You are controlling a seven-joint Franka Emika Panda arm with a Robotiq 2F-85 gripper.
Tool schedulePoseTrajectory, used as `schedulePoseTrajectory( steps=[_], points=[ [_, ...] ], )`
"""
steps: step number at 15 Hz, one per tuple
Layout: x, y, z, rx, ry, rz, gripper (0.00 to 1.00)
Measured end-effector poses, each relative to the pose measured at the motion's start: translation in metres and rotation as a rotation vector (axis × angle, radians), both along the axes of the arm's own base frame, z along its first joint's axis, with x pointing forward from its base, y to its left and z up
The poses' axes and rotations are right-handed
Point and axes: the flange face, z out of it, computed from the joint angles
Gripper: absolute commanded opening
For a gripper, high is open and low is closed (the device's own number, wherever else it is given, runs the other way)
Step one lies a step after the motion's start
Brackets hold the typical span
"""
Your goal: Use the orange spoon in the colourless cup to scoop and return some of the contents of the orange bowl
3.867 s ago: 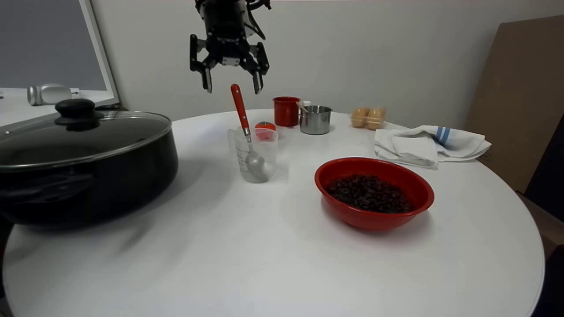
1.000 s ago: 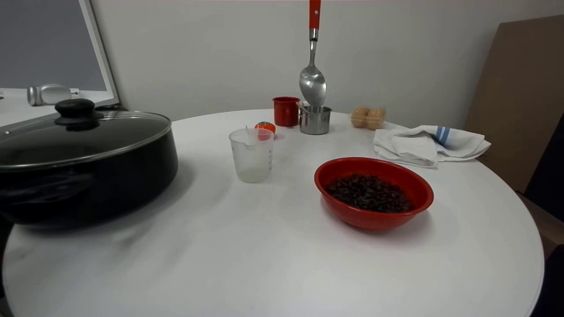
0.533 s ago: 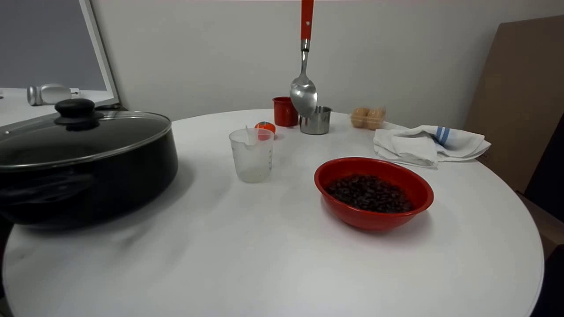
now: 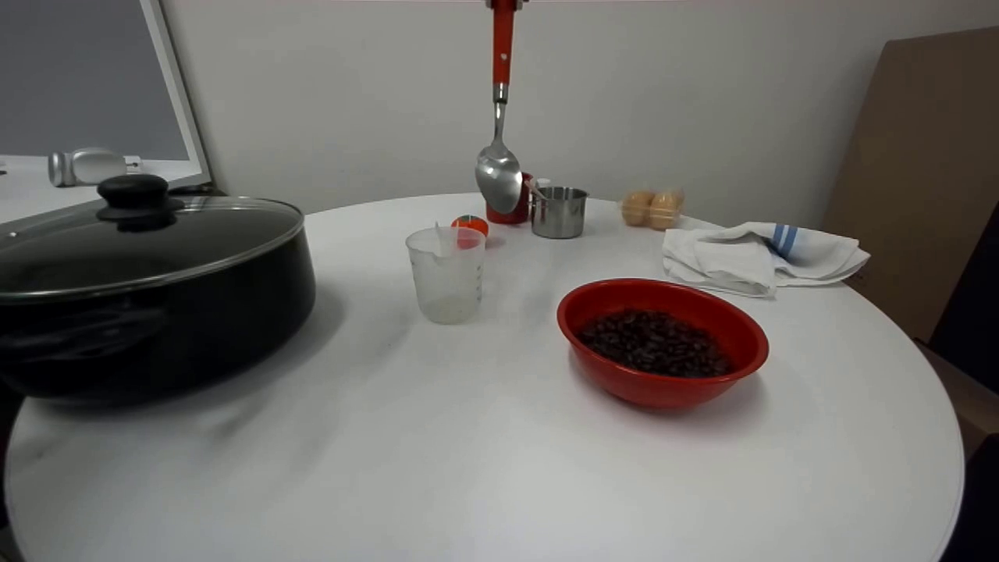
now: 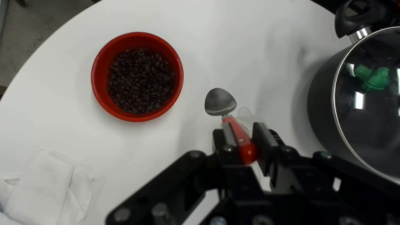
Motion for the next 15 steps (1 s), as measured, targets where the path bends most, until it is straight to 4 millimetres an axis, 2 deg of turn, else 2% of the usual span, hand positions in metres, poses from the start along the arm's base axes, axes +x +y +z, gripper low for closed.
schedulePoseTrajectory(
  steps=[2, 4, 10, 12, 15],
  points=[
    [0.002, 0.007, 0.002, -0.004, -0.008, 0.003, 0.05],
    [0.004, 0.002, 0.008, -0.009, -0.021, -0.008, 0.05],
    [0.002, -0.056, 0.012, -0.020, -0.038, -0.099, 0.05],
    [0.002, -0.071, 0.005, -0.019, -0.037, -0.121, 0.05],
    [0.007, -0.079, -0.015, -0.010, -0.026, -0.134, 0.05]
  ],
)
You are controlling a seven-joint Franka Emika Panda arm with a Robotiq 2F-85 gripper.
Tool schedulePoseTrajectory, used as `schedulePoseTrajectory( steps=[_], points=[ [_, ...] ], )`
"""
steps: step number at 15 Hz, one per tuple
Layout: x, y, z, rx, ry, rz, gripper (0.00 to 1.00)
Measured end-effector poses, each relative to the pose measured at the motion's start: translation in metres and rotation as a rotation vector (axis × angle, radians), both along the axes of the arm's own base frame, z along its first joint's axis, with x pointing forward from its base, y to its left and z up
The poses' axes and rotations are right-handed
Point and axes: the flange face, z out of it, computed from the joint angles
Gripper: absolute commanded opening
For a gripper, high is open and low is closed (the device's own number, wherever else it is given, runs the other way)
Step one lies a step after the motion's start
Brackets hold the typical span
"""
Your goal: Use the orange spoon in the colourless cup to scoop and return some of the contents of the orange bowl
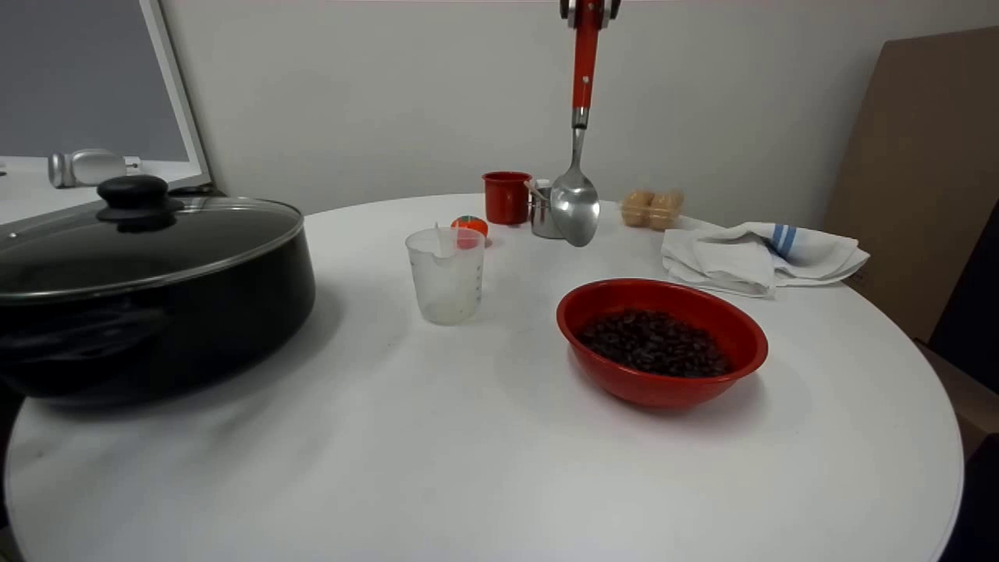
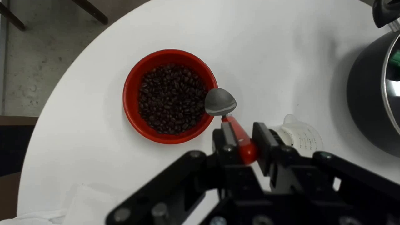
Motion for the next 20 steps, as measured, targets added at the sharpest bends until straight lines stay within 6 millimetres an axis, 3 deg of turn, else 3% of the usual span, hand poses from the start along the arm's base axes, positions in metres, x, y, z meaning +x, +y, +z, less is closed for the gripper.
schedulePoseTrajectory(
  steps=[5, 11, 20],
  points=[
    [0.017, 0.001, -0.039, 0.010, 0.018, 0.009, 0.05],
    [0.038, -0.015, -0.058, 0.002, 0.000, -0.007, 0.05],
    [0.053, -0.036, -0.096, -0.006, -0.026, -0.018, 0.05]
  ],
)
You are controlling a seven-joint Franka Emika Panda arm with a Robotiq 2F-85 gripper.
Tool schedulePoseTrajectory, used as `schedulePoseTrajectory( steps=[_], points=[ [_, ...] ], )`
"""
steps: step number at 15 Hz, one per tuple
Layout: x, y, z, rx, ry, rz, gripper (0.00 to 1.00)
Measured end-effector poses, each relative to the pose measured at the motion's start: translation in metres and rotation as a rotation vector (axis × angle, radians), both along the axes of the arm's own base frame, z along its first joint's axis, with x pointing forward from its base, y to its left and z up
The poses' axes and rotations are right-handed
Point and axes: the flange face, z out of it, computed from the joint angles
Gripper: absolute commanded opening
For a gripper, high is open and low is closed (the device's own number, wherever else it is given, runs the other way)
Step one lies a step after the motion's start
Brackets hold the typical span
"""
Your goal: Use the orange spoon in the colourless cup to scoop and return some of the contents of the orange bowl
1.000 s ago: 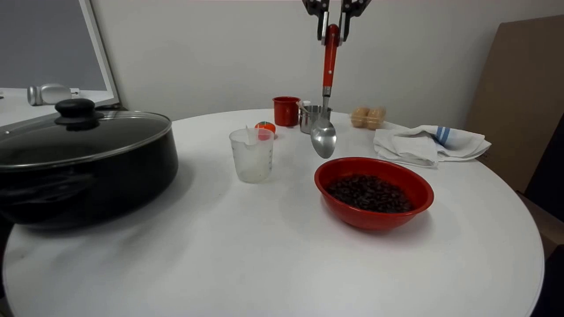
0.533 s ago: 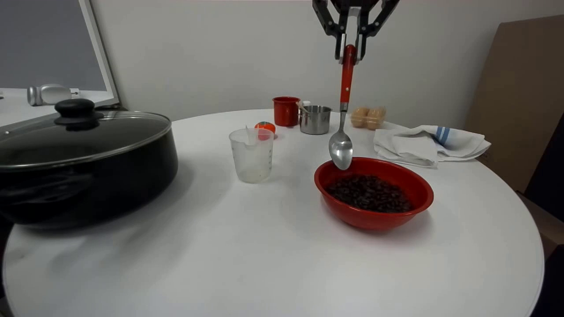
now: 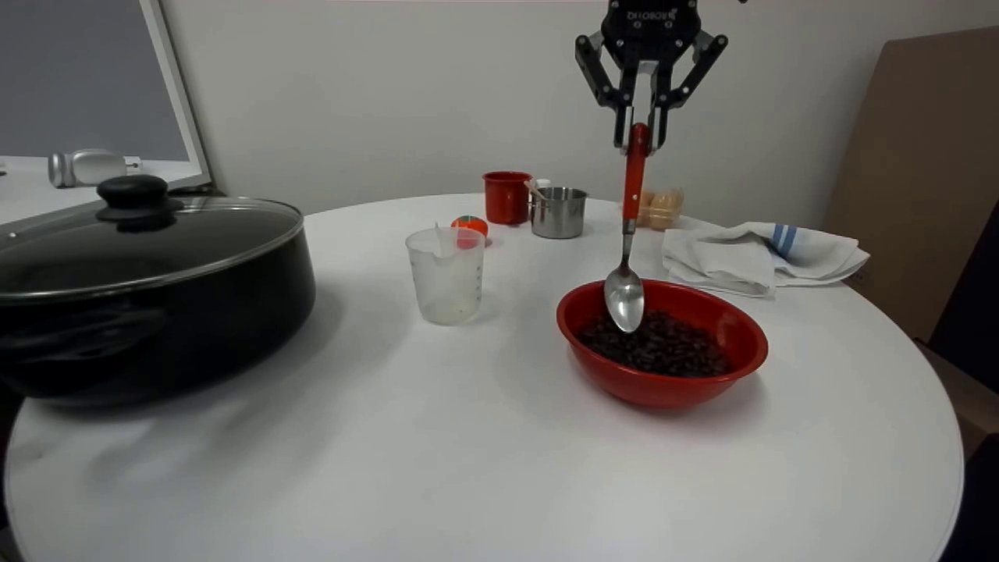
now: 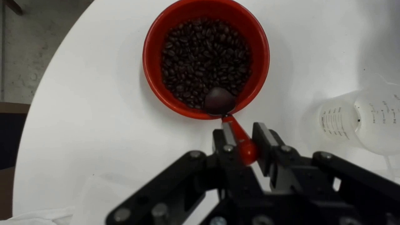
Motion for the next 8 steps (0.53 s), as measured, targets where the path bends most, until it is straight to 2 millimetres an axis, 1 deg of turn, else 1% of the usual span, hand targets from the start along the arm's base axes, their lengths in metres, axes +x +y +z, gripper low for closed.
schedulePoseTrajectory(
  steps=[5, 8],
  points=[
    [-0.002, -0.011, -0.016, -0.009, 0.010, -0.011, 0.05],
    [-0.003, -0.015, -0.020, -0.017, 0.018, -0.011, 0.05]
  ],
)
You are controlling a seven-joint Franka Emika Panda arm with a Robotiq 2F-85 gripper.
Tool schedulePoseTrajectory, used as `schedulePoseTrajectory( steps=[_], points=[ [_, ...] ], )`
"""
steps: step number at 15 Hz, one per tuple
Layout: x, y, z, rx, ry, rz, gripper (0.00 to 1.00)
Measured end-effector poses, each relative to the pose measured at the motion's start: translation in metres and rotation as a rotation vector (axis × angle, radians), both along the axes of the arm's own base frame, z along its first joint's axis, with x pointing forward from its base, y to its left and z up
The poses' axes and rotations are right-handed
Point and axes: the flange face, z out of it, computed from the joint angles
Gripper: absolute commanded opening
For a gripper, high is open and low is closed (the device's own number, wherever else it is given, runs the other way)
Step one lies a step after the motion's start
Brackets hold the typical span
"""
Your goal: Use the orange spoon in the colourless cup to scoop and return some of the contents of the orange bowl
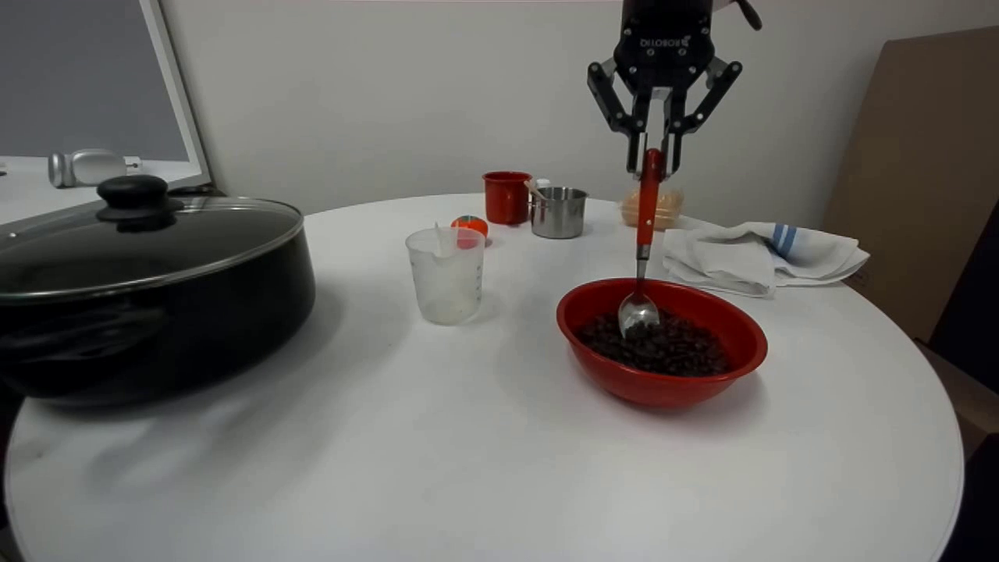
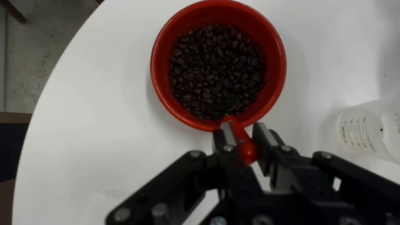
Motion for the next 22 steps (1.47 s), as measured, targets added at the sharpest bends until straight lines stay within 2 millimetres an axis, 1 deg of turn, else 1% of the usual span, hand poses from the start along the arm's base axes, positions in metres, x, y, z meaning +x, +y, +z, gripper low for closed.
schedulePoseTrajectory(
  steps=[4, 7, 9, 13, 15, 17, 19, 22],
  points=[
    [-0.001, 0.000, -0.008, -0.037, 0.025, 0.022, 0.05],
    [-0.001, 0.009, -0.022, -0.092, 0.074, 0.068, 0.05],
    [0.001, 0.023, -0.036, -0.136, 0.113, 0.116, 0.05],
    [0.006, 0.061, -0.065, -0.213, 0.176, 0.224, 0.05],
    [0.008, 0.079, -0.075, -0.243, 0.199, 0.267, 0.05],
    [0.009, 0.093, -0.082, -0.268, 0.214, 0.303, 0.05],
    [0.010, 0.104, -0.084, -0.286, 0.220, 0.330, 0.05],
    [0.013, 0.115, -0.082, -0.303, 0.221, 0.354, 0.05]
  ],
)
